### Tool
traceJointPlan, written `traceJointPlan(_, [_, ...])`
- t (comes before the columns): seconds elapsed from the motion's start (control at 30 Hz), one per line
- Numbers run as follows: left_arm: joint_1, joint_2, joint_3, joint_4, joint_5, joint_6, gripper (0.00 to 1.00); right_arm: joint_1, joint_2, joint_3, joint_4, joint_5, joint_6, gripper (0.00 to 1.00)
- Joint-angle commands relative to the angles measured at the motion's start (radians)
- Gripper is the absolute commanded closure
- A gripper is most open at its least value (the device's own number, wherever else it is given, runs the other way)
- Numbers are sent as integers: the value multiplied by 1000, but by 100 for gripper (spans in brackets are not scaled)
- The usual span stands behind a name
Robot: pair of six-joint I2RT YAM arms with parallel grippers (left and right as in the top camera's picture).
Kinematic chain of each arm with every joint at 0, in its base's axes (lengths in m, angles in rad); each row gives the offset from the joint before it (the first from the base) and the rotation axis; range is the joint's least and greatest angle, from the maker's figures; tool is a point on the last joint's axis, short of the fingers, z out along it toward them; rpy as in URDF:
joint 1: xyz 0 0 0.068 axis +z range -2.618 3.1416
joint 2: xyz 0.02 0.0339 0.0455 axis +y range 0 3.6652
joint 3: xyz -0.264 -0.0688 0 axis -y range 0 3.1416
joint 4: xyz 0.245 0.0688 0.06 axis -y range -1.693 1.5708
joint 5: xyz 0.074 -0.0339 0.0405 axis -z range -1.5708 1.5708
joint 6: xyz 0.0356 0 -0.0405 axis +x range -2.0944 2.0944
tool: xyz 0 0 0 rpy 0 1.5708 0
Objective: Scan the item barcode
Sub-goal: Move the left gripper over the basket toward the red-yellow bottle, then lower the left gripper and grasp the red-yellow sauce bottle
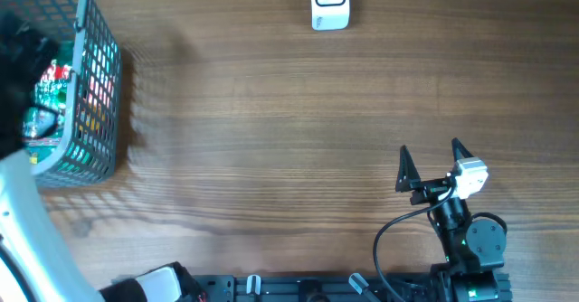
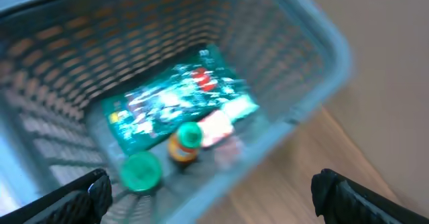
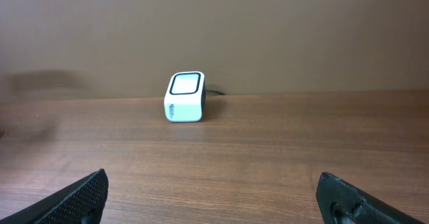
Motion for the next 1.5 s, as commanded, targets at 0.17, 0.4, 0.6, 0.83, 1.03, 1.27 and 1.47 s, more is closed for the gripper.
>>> traceJointPlan(0.17, [162, 160, 14, -119, 104, -21, 0, 2, -11, -2, 3, -16, -15, 0])
traceJointPlan(0.4, [162, 276, 14, -145, 178, -24, 0, 2, -11, -2, 3, -15, -14, 0])
traceJointPlan(0.6, [166, 333, 14, -150, 186, -24, 0, 2, -11, -2, 3, -15, -14, 0])
traceJointPlan(0.83, [172, 447, 14, -74, 202, -20, 0, 2, -11, -2, 3, -15, -15, 0])
traceJointPlan(1.03, [172, 537, 14, -34, 309, 32, 0, 2, -11, -2, 3, -15, -14, 0])
traceJointPlan(1.27, [172, 602, 11, -47, 313, 33, 1, 2, -11, -2, 3, -16, -14, 0])
traceJointPlan(1.47, [172, 628, -9, -47, 313, 32, 2, 2, -11, -2, 3, -16, -15, 0])
